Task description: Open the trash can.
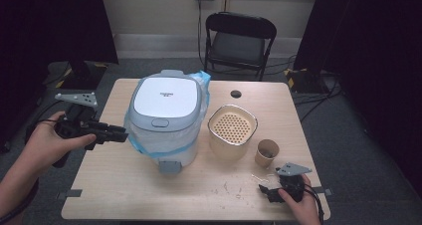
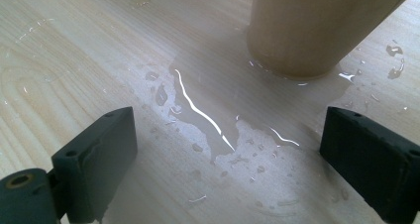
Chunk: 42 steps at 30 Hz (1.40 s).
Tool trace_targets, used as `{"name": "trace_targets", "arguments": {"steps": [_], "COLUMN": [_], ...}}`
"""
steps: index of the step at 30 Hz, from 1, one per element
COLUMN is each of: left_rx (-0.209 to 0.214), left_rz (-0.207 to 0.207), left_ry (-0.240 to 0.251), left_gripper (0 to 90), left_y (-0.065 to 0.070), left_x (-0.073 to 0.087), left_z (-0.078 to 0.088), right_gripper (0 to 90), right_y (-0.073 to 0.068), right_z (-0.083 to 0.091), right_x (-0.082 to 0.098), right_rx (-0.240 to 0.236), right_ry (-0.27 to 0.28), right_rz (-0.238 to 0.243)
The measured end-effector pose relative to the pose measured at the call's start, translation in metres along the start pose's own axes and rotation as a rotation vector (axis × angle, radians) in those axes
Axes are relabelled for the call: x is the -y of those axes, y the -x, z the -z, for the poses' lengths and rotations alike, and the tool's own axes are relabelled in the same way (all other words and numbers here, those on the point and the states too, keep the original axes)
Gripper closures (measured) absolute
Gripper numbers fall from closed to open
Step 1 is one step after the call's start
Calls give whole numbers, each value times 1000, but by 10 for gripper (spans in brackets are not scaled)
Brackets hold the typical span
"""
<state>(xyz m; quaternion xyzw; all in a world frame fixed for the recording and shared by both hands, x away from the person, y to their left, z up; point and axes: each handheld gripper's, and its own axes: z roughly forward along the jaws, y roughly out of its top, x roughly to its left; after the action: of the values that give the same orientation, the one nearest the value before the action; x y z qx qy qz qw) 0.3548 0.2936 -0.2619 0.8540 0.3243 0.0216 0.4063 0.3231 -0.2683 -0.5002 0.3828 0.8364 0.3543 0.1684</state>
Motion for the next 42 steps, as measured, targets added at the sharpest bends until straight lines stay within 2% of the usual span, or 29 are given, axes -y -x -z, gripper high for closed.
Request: {"name": "trace_targets", "arguments": {"steps": [20, 32, 36, 42], "left_rx": [12, 13, 7, 8], "left_rz": [-43, -50, -70, -79], "left_ry": [6, 4, 7, 12], "left_gripper": [760, 791, 802, 823], "left_y": [15, 20, 21, 25], "left_x": [-32, -49, -56, -62], "left_z": [1, -8, -11, -16], "right_gripper": [68, 68, 68, 68], "right_y": [0, 0, 0, 0], "right_z": [0, 0, 0, 0], "right_x": [0, 0, 0, 0], "right_rx": [1, 1, 1, 1], "right_ry": [1, 2, 2, 2], "right_rz": [-1, 1, 1, 1]}}
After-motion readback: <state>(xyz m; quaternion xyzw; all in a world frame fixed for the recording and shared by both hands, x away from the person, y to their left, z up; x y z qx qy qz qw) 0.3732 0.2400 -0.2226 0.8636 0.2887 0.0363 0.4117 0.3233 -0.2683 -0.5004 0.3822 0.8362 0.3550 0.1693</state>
